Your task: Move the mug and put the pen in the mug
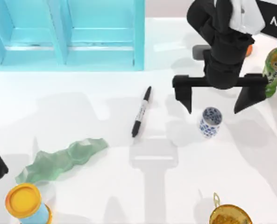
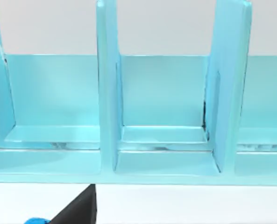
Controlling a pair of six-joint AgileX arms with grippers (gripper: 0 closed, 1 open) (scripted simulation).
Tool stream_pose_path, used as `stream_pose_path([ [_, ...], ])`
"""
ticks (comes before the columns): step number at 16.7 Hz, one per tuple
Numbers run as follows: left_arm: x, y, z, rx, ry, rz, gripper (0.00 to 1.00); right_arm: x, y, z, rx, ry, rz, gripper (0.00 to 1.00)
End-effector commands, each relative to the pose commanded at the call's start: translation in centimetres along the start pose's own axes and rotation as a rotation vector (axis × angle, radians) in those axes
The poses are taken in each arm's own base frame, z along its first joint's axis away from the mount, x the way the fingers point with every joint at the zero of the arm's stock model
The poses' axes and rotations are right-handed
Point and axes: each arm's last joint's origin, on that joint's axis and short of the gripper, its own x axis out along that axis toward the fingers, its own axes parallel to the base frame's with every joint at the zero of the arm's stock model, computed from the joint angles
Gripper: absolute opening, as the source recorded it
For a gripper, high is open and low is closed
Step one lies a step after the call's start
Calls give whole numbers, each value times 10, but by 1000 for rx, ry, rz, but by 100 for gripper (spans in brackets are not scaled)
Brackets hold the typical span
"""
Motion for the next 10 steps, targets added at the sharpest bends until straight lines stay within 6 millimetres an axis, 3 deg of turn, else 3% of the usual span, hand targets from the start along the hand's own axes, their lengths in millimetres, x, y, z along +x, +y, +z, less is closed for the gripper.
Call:
stream_pose_path([
  [6, 0, 0, 0, 0, 0, 0, 100, -88, 2, 3, -1, -14, 9, 100],
  [10, 0, 0, 0, 0, 0, 0, 100, -126, -4, -8, -1, -19, 9, 100],
])
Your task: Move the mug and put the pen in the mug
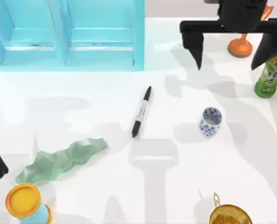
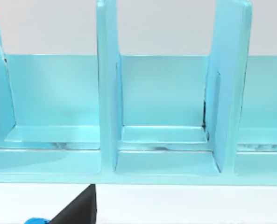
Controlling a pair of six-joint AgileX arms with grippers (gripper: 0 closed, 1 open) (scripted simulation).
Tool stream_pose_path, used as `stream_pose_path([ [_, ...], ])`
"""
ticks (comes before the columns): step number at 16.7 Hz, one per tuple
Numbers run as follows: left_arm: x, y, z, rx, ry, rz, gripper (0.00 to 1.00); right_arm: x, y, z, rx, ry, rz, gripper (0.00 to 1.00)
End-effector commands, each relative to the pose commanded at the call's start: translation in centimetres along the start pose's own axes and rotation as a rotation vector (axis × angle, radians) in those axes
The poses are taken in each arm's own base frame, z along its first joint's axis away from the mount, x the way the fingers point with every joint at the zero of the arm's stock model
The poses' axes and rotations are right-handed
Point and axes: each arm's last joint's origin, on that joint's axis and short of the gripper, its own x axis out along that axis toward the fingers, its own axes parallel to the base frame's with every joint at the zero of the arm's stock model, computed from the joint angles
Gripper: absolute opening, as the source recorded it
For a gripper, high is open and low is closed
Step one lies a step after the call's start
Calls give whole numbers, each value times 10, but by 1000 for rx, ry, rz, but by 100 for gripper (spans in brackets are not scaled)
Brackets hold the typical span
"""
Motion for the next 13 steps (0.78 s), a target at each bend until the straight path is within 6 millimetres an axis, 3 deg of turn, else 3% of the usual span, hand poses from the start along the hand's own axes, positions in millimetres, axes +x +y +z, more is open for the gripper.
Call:
stream_pose_path([
  [7, 0, 0, 0, 0, 0, 0, 100, -2, 3, 0, 8, -7, 7, 100],
  [10, 0, 0, 0, 0, 0, 0, 100, 23, 24, 13, 74, -18, 37, 100],
  [13, 0, 0, 0, 0, 0, 0, 100, 64, 58, 26, 155, -22, 83, 100],
])
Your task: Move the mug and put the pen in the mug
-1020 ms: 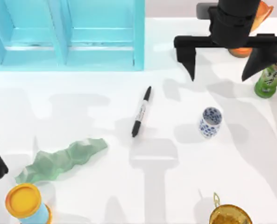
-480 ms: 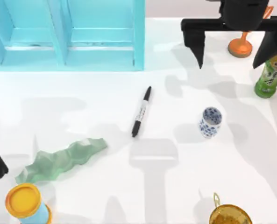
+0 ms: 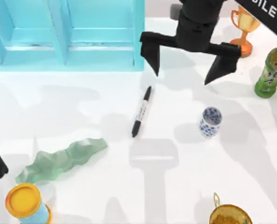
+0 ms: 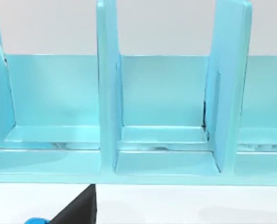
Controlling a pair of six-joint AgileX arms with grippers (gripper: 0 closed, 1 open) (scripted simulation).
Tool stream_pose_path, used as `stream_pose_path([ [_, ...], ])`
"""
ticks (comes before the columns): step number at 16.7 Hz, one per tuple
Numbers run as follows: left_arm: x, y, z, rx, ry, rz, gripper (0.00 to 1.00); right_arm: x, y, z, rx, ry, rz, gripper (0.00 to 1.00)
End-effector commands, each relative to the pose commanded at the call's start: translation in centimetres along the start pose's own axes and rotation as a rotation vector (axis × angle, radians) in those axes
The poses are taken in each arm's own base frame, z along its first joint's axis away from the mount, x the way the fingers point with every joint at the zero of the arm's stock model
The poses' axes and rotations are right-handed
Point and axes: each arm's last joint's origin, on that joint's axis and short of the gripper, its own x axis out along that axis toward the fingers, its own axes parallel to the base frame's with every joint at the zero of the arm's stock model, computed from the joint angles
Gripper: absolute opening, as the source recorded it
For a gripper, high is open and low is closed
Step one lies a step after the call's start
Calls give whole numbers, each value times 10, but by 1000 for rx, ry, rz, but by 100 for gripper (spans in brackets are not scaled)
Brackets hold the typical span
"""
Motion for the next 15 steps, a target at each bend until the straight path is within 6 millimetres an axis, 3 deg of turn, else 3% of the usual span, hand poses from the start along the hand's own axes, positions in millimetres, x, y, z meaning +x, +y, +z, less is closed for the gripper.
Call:
stream_pose_path([
  [5, 0, 0, 0, 0, 0, 0, 100, 61, 44, 0, 105, -3, 71, 100],
  [11, 0, 0, 0, 0, 0, 0, 100, 67, 45, 0, 116, -2, 73, 100],
  [15, 0, 0, 0, 0, 0, 0, 100, 104, 51, 2, 112, -1, 75, 100],
])
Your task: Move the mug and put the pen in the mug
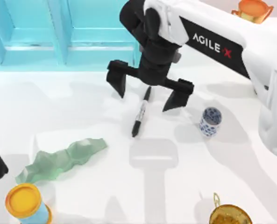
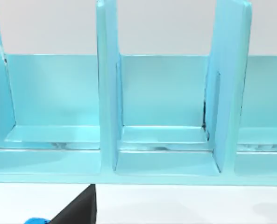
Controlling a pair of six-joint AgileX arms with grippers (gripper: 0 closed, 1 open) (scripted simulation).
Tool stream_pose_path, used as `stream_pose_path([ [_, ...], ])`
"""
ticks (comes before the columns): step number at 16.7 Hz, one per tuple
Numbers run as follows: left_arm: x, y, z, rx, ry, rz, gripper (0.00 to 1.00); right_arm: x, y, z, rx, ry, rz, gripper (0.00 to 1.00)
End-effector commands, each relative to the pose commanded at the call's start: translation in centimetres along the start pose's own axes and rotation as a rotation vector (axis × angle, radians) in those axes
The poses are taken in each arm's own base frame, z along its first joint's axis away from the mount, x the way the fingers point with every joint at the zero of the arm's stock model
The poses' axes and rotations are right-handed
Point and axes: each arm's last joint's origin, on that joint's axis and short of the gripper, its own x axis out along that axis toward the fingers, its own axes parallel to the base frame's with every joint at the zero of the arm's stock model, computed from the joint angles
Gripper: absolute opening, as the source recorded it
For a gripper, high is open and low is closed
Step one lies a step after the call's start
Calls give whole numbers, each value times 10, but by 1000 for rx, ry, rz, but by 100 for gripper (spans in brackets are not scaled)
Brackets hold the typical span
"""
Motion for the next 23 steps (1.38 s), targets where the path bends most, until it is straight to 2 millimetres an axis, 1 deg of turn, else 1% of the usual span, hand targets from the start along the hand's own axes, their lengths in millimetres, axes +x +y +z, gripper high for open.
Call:
stream_pose_path([
  [3, 0, 0, 0, 0, 0, 0, 100, 42, 0, 0, -1, -6, 7, 100],
  [5, 0, 0, 0, 0, 0, 0, 100, 60, -1, -2, 0, -1, 1, 100],
  [6, 0, 0, 0, 0, 0, 0, 100, 62, -2, -2, 0, 0, 0, 100],
  [9, 0, 0, 0, 0, 0, 0, 100, 63, -2, -2, 0, 0, 0, 100],
  [22, 0, 0, 0, 0, 0, 0, 100, 63, -2, -2, 0, 0, 0, 2],
  [23, 0, 0, 0, 0, 0, 0, 100, 63, -2, -2, 0, 0, 0, 0],
])
